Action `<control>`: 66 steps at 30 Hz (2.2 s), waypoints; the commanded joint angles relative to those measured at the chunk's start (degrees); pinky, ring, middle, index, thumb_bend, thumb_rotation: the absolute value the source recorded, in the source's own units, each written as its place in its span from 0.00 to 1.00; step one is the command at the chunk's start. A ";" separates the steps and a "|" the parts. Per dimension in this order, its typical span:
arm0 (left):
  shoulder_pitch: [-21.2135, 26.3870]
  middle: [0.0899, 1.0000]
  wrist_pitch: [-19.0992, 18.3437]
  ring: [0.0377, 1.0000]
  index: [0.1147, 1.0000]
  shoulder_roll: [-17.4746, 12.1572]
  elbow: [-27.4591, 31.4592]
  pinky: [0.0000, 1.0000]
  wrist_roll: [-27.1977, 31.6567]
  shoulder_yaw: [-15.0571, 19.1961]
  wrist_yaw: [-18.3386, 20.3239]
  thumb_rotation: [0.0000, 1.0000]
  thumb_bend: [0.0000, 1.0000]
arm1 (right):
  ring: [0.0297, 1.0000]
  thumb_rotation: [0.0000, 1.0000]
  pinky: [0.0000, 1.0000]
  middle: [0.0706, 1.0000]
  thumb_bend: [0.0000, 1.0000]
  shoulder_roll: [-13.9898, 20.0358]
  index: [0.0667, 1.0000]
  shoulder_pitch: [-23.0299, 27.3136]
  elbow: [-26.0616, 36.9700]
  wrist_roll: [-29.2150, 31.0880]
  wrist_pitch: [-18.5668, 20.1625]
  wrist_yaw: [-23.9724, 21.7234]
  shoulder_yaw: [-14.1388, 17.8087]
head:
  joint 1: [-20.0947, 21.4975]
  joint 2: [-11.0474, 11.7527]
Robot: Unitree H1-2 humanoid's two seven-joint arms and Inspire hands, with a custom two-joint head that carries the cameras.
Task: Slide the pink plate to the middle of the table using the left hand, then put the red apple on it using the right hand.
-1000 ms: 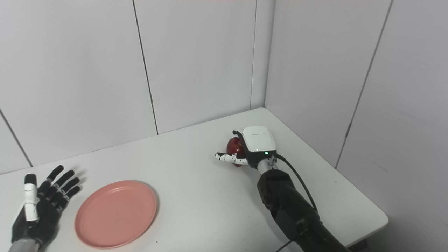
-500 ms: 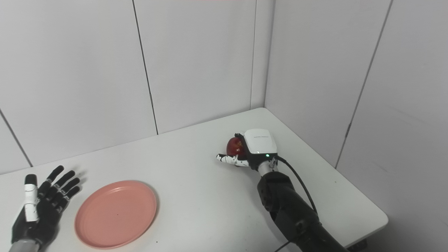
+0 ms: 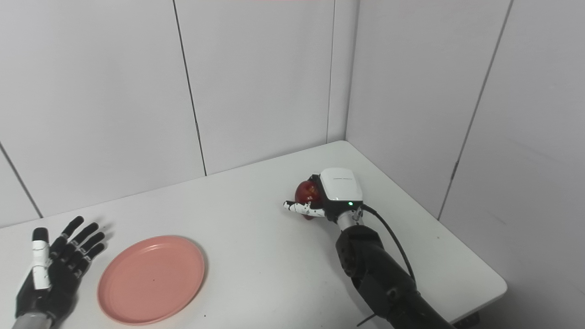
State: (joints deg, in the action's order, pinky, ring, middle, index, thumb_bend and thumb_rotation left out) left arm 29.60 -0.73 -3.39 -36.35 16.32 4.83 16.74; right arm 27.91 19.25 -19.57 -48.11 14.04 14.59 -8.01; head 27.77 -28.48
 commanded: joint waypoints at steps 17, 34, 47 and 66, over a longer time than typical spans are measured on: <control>-0.42 0.82 -2.08 0.82 0.86 -0.33 -1.52 0.88 -0.71 -0.55 0.00 0.92 0.87 | 0.17 0.16 0.14 0.23 0.51 1.58 0.45 2.89 -3.50 4.38 -6.93 5.08 -0.18 | -0.35 -0.11; -0.88 0.84 -3.17 0.81 0.85 0.01 -0.09 0.87 -0.69 -0.70 -0.36 0.92 0.84 | 0.17 0.16 0.14 0.23 0.51 1.85 0.45 2.61 0.64 5.88 -6.25 3.58 0.03 | -0.27 -0.14; -2.27 0.82 -3.54 0.80 0.83 1.99 1.67 0.83 -1.56 -1.37 -2.34 0.91 0.84 | 0.20 0.17 0.17 0.26 0.50 2.68 0.45 2.34 6.70 5.73 -8.15 1.56 0.20 | -6.62 1.25; -2.25 0.81 -3.62 0.79 0.84 2.35 1.64 0.81 -1.49 -1.45 -2.63 0.93 0.82 | 0.16 0.16 0.14 0.22 0.51 1.71 0.45 4.32 12.61 6.09 -9.03 -0.73 0.30 | -6.86 1.42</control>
State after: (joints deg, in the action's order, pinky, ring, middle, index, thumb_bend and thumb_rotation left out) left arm 27.90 -1.50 -1.06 -33.20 15.62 3.83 14.63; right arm 28.82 20.39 -9.14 -41.85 6.41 13.94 -8.60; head 20.92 -26.98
